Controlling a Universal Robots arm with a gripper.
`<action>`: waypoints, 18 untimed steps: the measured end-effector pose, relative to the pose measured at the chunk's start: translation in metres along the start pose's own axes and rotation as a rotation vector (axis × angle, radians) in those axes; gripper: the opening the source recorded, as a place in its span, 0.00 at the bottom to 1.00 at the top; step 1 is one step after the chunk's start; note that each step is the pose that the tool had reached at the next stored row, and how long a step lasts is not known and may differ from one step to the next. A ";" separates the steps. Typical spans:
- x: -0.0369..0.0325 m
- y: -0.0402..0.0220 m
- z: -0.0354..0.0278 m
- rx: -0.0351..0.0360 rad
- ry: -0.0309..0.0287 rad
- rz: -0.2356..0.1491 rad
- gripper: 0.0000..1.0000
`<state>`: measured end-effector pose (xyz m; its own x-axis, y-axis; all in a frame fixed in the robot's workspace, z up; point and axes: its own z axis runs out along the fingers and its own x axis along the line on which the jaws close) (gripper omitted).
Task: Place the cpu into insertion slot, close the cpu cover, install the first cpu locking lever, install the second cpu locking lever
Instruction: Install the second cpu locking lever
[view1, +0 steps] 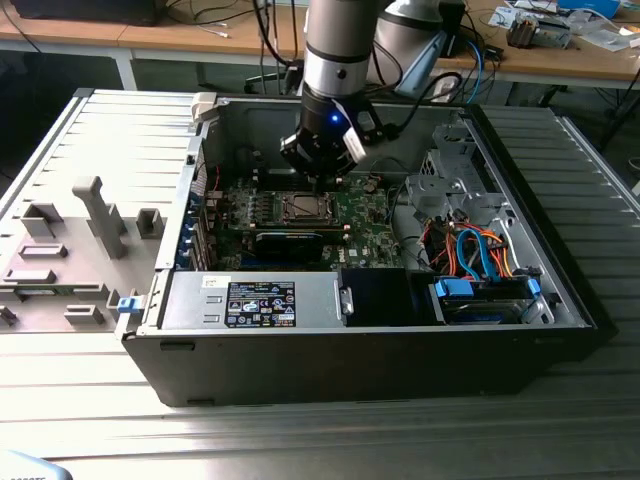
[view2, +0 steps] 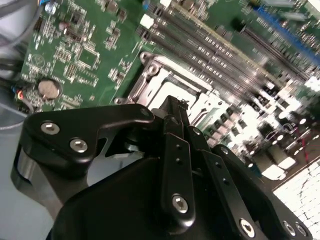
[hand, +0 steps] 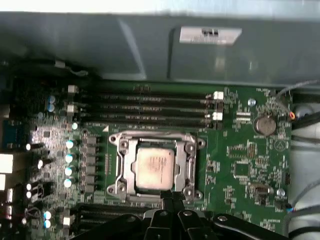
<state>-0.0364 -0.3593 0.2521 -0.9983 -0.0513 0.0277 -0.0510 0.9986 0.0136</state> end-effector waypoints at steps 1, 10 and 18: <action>0.0002 -0.0028 0.0000 -0.0070 -0.0003 0.000 0.11; 0.0015 -0.0278 0.0008 -0.1112 -0.0057 -0.003 0.11; 0.0080 -0.0425 0.0042 -0.1198 -0.0062 -0.004 0.11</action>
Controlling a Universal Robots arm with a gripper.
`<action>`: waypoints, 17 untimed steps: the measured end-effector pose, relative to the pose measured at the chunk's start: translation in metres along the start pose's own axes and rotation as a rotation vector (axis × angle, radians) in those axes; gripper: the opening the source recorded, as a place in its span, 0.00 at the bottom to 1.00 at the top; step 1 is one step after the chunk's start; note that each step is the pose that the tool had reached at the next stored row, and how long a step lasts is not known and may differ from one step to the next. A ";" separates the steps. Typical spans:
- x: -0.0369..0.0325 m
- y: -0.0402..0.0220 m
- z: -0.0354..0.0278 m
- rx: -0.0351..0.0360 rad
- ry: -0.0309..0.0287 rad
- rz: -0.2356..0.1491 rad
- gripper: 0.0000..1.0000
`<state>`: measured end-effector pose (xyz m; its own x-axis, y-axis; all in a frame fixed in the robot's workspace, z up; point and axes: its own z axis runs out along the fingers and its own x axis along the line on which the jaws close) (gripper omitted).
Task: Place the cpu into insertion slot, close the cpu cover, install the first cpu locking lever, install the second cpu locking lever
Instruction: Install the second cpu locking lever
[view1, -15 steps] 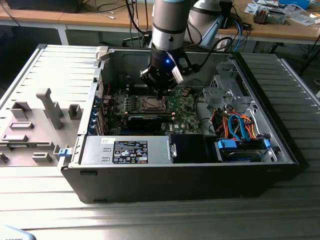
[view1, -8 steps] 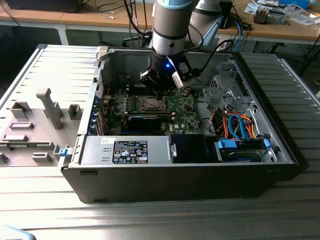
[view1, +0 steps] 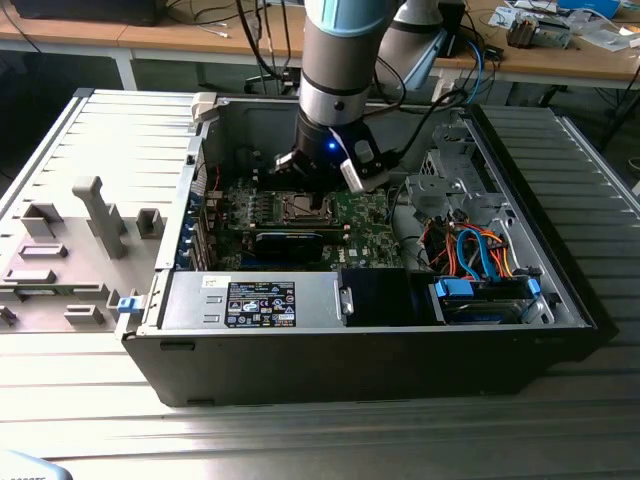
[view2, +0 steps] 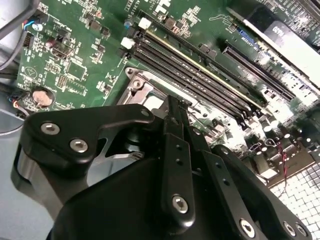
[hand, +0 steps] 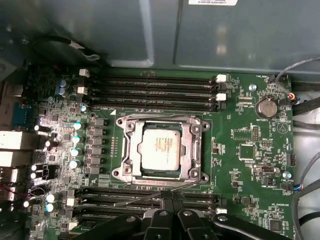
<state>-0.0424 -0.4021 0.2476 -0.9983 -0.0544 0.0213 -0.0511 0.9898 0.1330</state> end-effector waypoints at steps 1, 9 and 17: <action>0.0007 -0.0006 0.0004 -0.0001 0.0000 0.000 0.11; 0.0098 -0.0030 0.0047 -0.0003 0.0000 0.000 0.11; 0.0217 -0.0040 0.0106 -0.0004 0.0000 0.000 0.11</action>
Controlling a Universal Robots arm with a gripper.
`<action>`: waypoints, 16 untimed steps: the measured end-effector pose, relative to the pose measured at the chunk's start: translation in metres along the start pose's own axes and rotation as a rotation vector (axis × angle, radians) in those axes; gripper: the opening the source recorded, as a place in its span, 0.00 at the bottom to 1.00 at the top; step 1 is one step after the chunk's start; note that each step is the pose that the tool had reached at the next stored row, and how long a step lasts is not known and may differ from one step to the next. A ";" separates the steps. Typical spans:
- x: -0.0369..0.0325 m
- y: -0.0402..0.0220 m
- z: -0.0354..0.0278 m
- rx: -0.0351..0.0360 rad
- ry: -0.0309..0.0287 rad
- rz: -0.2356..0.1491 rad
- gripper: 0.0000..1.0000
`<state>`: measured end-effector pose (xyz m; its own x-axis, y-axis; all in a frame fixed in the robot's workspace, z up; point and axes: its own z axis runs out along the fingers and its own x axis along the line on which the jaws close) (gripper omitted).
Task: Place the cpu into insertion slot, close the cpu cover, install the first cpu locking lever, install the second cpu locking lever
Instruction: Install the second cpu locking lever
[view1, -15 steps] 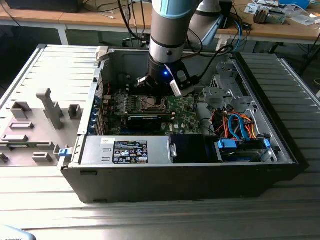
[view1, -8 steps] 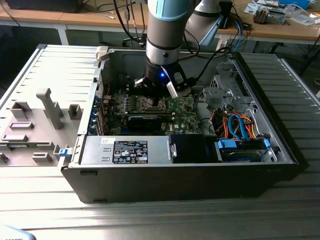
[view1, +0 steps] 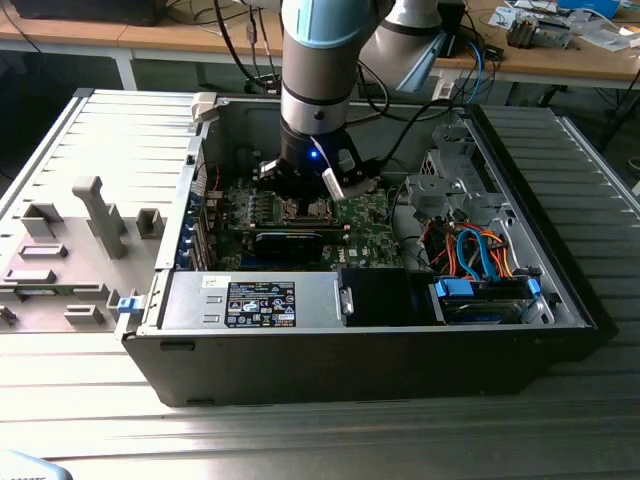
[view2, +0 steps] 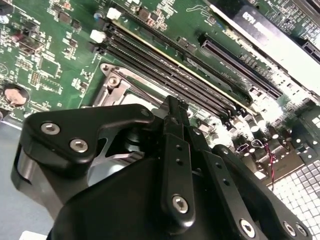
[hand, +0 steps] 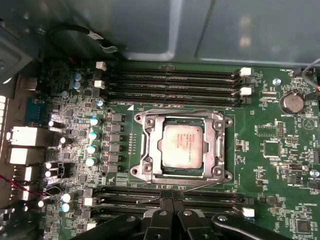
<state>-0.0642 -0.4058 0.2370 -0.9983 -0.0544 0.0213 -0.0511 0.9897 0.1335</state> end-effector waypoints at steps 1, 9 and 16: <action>0.0013 0.0000 0.0005 -0.0001 0.0000 0.000 0.11; 0.0126 -0.0006 0.0047 -0.0010 -0.0001 0.000 0.11; 0.0255 -0.0014 0.0151 -0.0028 -0.0002 0.000 0.11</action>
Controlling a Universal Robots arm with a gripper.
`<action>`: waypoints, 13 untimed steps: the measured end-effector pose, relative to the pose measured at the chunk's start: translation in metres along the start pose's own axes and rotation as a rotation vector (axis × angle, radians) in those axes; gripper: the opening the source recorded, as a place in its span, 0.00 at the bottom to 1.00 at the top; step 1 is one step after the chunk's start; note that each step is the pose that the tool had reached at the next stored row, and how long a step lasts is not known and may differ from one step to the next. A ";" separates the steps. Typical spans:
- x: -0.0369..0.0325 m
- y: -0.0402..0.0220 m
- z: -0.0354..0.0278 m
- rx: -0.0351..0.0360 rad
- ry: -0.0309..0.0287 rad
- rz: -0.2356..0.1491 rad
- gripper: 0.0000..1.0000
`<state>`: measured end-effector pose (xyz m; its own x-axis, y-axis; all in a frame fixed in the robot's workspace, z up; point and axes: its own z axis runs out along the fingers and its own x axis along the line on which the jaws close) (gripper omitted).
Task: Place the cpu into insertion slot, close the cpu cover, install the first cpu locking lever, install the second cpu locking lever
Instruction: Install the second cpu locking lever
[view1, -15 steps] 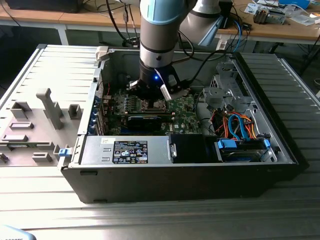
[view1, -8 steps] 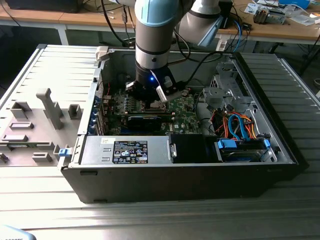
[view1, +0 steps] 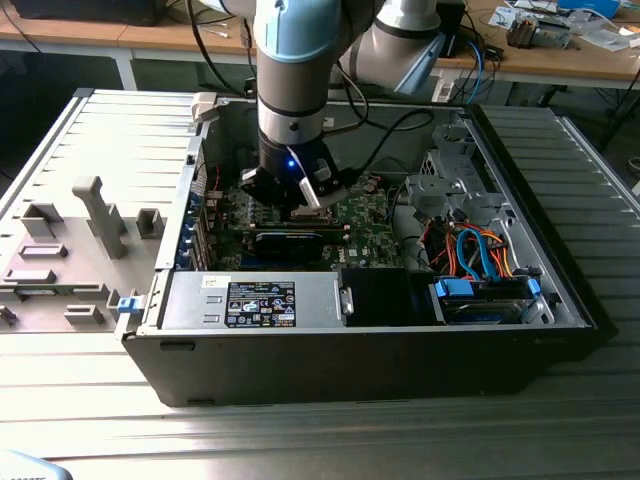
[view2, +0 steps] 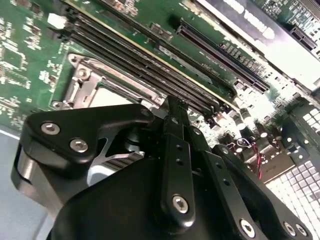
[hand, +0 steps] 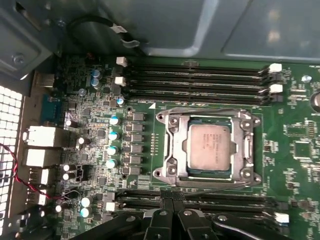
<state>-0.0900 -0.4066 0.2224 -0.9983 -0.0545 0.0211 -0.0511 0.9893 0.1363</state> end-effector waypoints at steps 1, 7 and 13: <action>0.0019 -0.0001 0.0016 -0.0006 0.0000 0.000 0.11; 0.0093 0.0001 0.0102 -0.0089 0.0000 -0.003 0.11; 0.0094 0.0016 0.0167 -0.0228 0.0007 -0.013 0.11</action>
<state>-0.1000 -0.4032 0.2062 -0.9975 -0.0677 0.0199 -0.0637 0.9852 0.1591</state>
